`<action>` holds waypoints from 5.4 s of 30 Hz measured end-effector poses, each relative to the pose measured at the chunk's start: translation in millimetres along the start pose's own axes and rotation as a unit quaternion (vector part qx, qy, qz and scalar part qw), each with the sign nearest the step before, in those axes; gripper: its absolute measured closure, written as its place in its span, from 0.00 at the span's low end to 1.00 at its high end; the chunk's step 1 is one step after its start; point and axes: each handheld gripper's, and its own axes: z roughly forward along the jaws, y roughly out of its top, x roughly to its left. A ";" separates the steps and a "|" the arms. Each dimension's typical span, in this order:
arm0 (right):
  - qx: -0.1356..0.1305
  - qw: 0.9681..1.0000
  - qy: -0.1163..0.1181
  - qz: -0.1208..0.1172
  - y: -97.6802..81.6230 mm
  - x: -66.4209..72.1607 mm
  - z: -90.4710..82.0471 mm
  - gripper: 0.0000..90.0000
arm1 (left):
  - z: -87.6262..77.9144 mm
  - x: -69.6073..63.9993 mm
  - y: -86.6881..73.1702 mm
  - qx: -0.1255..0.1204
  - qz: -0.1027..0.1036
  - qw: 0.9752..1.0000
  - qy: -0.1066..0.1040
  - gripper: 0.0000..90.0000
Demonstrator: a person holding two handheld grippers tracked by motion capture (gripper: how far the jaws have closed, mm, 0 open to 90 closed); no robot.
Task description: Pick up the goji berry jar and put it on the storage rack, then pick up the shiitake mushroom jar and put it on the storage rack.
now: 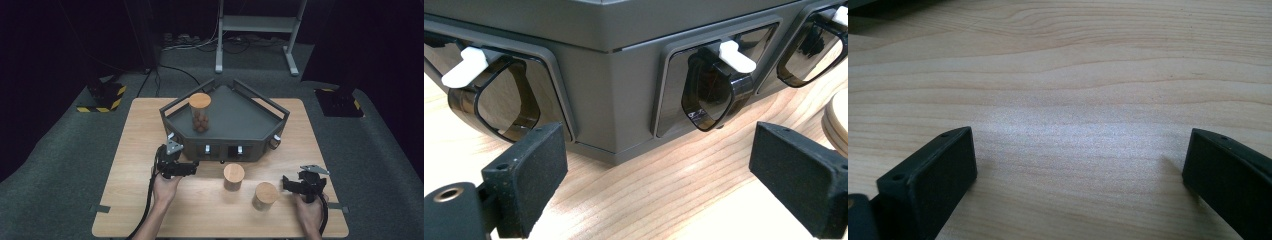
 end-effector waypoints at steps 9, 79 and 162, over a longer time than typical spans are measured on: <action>0.000 1.000 0.000 0.000 0.0 0.0 0.0 0.00 | 2.4 1.6 -7.3 0.004 0.000 1.000 0.005 0.09; 0.000 1.000 -0.001 0.000 0.6 0.3 0.4 0.00 | 48.8 33.7 -66.2 0.028 0.003 0.996 0.082 0.08; -0.005 0.962 0.230 -0.150 72.4 176.6 -64.1 0.11 | 50.8 34.6 -66.5 0.034 0.004 0.996 0.088 0.05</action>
